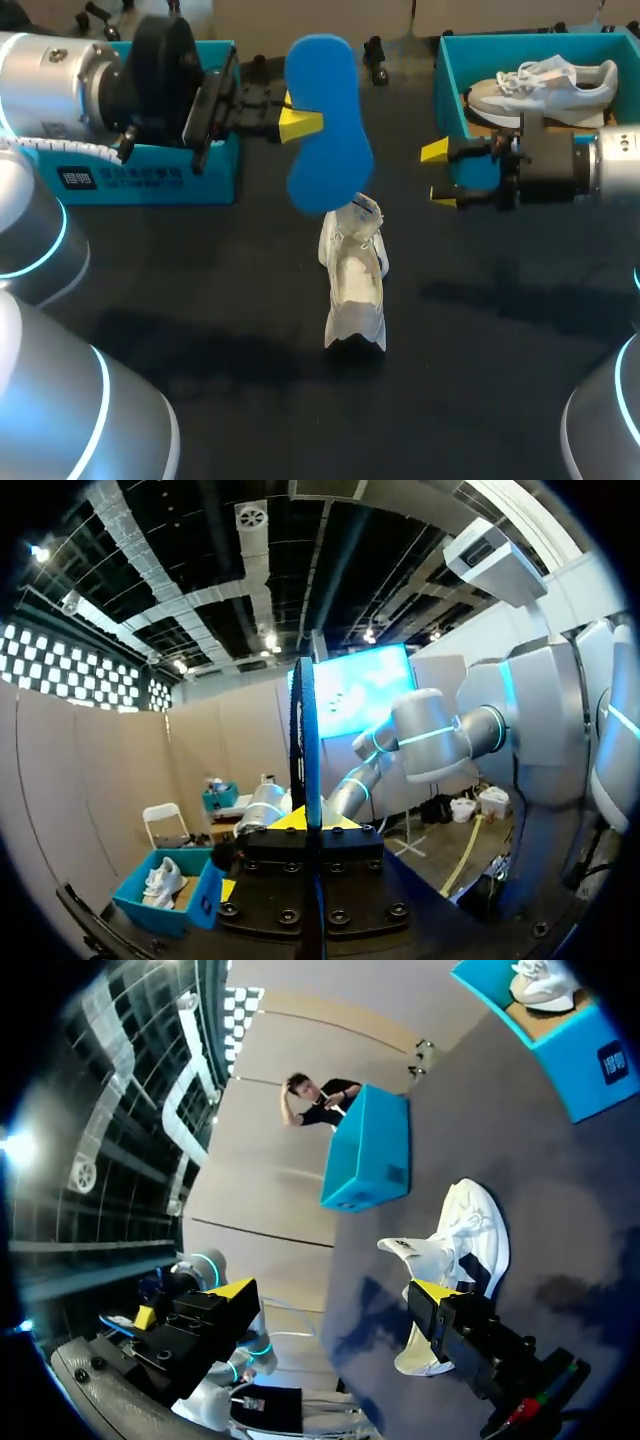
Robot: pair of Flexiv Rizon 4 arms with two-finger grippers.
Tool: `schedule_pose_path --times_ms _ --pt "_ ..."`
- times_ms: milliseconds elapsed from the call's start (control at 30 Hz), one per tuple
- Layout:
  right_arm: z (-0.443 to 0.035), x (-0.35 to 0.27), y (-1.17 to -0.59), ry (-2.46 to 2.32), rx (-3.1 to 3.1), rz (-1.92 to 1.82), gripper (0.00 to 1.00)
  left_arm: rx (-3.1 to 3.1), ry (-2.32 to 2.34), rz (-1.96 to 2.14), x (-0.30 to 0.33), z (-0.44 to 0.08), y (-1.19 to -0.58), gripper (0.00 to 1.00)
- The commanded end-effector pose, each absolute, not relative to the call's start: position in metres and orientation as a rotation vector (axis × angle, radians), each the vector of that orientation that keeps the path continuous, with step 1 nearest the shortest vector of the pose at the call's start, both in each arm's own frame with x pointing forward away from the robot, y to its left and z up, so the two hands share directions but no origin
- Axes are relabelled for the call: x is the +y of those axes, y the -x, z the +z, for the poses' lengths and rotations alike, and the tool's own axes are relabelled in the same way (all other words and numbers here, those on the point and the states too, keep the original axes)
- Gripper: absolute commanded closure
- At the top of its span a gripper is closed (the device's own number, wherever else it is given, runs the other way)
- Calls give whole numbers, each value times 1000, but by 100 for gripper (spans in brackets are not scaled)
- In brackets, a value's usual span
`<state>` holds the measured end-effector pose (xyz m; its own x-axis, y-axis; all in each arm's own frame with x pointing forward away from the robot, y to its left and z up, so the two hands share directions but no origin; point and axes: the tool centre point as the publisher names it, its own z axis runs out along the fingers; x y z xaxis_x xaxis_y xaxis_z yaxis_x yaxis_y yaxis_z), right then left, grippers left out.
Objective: Take the shoe out of the shoebox, open the shoe tongue, remove and reinsert the insole, then place the shoe into the shoebox
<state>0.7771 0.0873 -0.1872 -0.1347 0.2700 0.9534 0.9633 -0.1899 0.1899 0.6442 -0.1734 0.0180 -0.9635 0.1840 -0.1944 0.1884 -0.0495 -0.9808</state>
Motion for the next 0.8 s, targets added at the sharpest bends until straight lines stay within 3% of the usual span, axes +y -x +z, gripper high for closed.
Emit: schedule_pose_path --times_ms 33,267,800 --pt "-180 90 -782 1482 -1426 -1356 0 2106 -549 -2153 -170 10 -653 100" --pt "-162 94 -791 1405 -1422 -1403 0 1931 -738 -1974 -168 0 -669 100" --pt "-140 101 -798 1421 -1329 -1329 0 1950 -735 -1970 -168 -1 -671 100"
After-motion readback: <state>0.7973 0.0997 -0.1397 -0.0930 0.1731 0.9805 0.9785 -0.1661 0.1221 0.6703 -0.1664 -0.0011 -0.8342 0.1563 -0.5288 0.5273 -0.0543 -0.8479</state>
